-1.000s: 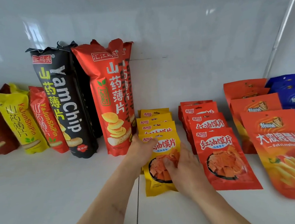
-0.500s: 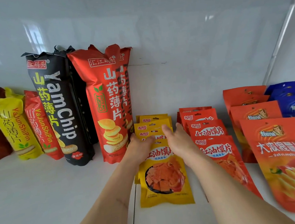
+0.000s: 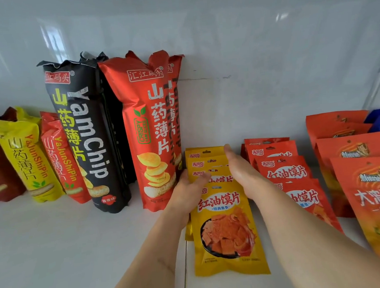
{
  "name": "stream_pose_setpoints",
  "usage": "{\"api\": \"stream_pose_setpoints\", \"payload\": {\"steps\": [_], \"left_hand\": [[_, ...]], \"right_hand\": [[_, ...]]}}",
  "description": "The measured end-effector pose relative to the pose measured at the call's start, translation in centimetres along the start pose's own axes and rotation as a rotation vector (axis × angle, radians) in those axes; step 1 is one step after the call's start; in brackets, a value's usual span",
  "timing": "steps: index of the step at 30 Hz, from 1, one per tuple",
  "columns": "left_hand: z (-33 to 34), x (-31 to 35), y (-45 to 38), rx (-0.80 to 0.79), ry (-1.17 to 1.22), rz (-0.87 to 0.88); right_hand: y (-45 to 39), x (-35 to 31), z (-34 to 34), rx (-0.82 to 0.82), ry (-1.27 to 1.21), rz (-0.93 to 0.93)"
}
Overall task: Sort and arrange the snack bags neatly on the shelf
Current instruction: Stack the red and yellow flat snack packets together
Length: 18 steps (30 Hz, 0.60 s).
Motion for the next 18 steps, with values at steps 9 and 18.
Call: {"api": "stream_pose_setpoints", "payload": {"steps": [9, 18], "left_hand": [[0.0, 0.7, -1.7, 0.103, -0.057, -0.068], [0.9, -0.6, -3.6, 0.089, 0.07, -0.167]], "right_hand": [[16.0, -0.4, -4.2, 0.132, 0.279, -0.374], [18.6, 5.5, -2.1, 0.139, 0.628, -0.437]]}}
Point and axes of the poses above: each hand's wrist, its own y-axis away from the middle knuckle, its own z-axis out of the palm, x = y × z, the point moved 3 cm from there along -y, towards the middle knuckle, and after that the axes turned 15 degrees about x, right-handed, at the moved point
